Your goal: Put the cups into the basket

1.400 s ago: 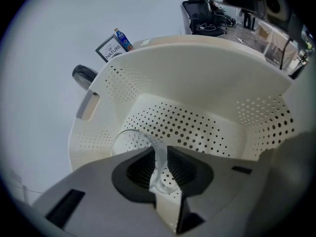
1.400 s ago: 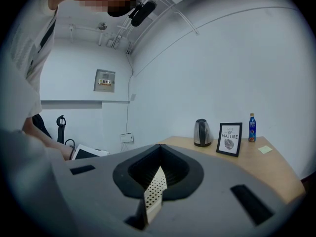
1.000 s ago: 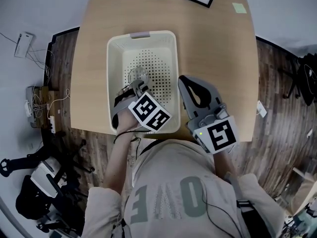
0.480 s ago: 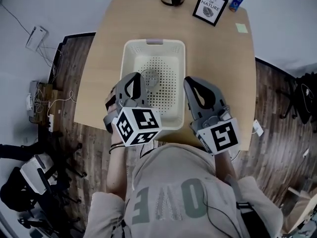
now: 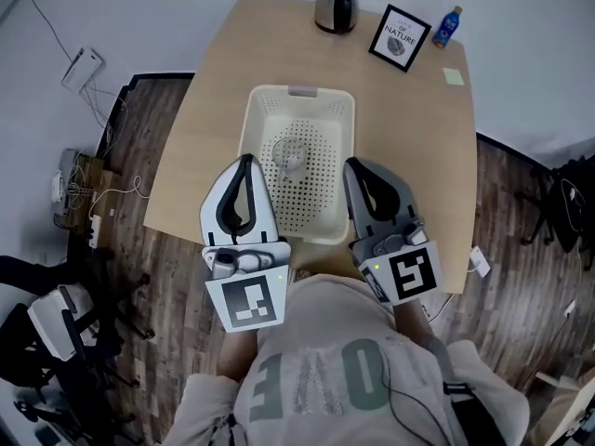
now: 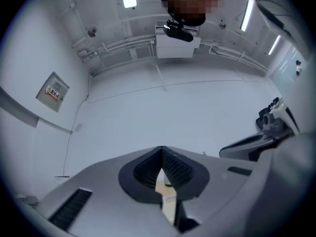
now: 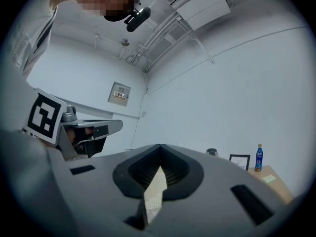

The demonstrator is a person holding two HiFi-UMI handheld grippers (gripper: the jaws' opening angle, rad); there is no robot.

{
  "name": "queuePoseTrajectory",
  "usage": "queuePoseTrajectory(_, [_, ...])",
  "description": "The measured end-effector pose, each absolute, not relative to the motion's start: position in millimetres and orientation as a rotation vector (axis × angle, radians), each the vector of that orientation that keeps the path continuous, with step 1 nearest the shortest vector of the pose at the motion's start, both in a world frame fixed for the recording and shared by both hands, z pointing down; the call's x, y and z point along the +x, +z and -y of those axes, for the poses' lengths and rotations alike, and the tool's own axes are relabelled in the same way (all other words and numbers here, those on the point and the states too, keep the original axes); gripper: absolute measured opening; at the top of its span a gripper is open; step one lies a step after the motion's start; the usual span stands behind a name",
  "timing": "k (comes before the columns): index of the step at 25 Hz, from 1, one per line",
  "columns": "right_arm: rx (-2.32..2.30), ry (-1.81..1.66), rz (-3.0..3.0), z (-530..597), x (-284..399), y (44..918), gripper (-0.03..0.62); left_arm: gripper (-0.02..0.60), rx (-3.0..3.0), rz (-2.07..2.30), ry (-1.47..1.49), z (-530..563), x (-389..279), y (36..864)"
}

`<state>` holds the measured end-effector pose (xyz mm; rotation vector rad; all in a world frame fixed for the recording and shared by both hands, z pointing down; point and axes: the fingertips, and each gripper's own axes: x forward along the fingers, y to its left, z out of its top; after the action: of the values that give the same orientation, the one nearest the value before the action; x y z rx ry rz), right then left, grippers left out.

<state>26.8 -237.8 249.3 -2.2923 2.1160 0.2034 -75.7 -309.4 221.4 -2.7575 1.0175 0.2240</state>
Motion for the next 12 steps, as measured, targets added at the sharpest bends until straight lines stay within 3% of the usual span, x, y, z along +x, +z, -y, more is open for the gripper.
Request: queuePoseTrajectory(12, [-2.306, 0.201, -2.102, 233, 18, 248, -0.002, 0.006, -2.662, -0.999, 0.232, 292, -80, 212])
